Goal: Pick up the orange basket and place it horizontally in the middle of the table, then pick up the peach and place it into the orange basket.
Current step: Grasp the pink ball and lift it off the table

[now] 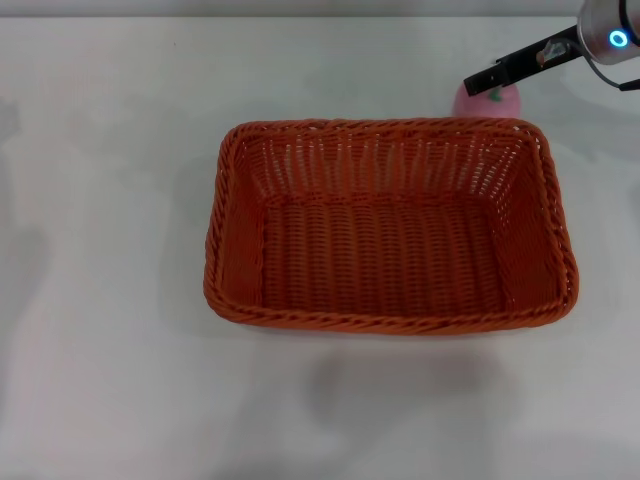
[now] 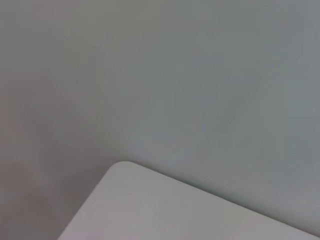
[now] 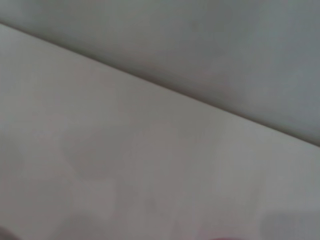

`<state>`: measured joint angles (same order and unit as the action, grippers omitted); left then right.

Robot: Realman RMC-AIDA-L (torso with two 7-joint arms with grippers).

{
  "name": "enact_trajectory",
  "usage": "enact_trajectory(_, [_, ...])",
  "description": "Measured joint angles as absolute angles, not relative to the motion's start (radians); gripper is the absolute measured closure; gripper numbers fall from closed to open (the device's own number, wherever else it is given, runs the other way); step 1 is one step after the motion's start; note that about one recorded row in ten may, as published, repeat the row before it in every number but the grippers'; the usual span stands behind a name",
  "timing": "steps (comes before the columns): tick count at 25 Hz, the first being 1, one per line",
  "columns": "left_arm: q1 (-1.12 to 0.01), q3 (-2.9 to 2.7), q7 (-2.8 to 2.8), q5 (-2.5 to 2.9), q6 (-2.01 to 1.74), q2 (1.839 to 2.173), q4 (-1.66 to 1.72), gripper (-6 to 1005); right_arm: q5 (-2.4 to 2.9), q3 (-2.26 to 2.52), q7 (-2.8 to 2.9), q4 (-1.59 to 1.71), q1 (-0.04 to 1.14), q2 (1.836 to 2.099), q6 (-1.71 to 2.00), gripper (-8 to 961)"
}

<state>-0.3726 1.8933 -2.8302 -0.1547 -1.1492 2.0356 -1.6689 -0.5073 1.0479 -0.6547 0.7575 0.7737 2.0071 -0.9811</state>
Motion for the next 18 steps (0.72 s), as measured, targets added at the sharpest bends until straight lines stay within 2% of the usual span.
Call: enact_trajectory(18, [-0.363,1.885,-2.83,-0.153,-1.153,2.037,-1.669,352,-0.477,1.051,-0.657,0.603,0.839,2.003,-0.908,122])
